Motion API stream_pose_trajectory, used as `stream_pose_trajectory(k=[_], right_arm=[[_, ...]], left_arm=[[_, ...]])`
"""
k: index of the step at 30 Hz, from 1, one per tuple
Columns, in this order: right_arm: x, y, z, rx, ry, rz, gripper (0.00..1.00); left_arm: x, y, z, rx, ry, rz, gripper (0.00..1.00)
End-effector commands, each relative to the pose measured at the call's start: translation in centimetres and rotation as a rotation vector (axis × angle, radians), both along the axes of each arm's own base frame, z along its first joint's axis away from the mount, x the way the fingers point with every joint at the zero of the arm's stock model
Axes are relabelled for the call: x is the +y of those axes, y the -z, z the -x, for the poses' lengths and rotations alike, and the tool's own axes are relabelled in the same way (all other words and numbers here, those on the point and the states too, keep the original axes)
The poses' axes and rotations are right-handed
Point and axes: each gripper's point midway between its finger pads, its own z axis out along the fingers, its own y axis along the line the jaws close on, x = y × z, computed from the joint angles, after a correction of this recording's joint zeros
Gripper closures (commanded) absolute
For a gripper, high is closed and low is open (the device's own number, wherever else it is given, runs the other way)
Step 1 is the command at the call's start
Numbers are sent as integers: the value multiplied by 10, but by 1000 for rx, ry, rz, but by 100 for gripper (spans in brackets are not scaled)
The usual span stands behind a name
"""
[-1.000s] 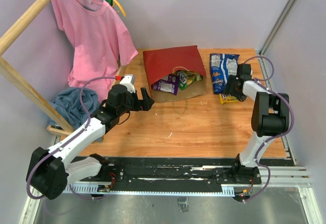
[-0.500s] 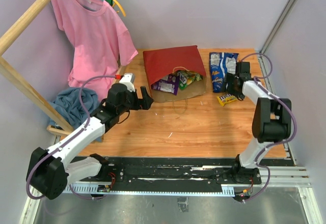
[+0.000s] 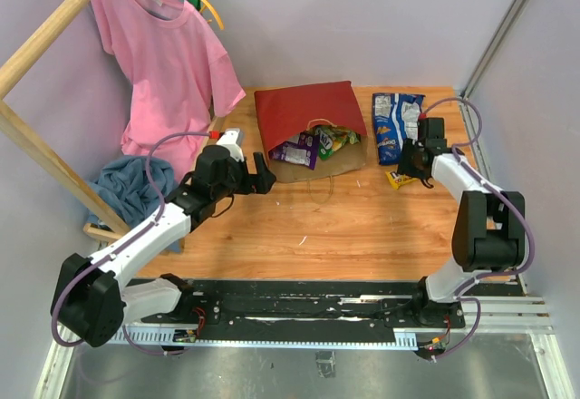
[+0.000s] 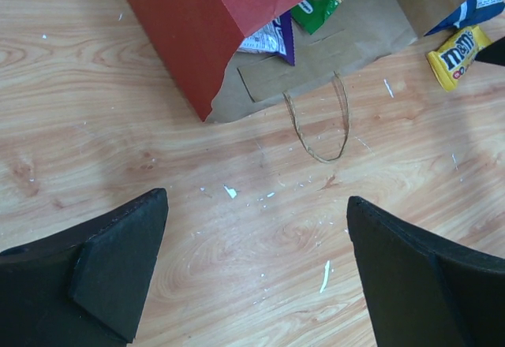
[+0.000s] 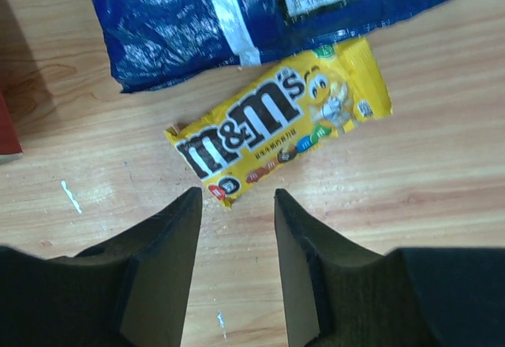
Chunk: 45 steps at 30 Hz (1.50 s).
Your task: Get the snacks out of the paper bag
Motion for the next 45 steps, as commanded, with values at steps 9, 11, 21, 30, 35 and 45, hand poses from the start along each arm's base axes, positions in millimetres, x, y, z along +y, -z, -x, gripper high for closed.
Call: stream_pose_trajectory(k=[9, 11, 21, 30, 35, 45], right_arm=[[-4, 9, -5, 143, -140, 98, 56], [-4, 15, -5, 171, -150, 103, 55], [3, 43, -17, 264, -167, 68, 55], [3, 60, -37, 303, -154, 62, 57], [6, 61, -44, 293, -162, 46, 58], [1, 59, -62, 242, -124, 23, 60]], left_arm=[[-4, -27, -7, -51, 15, 25, 0], [-6, -27, -7, -47, 20, 30, 0], [-5, -28, -5, -43, 18, 36, 0], [-2, -29, -5, -45, 4, 26, 0], [0, -29, -6, -48, -2, 15, 0], [3, -32, -4, -50, -12, 18, 0]])
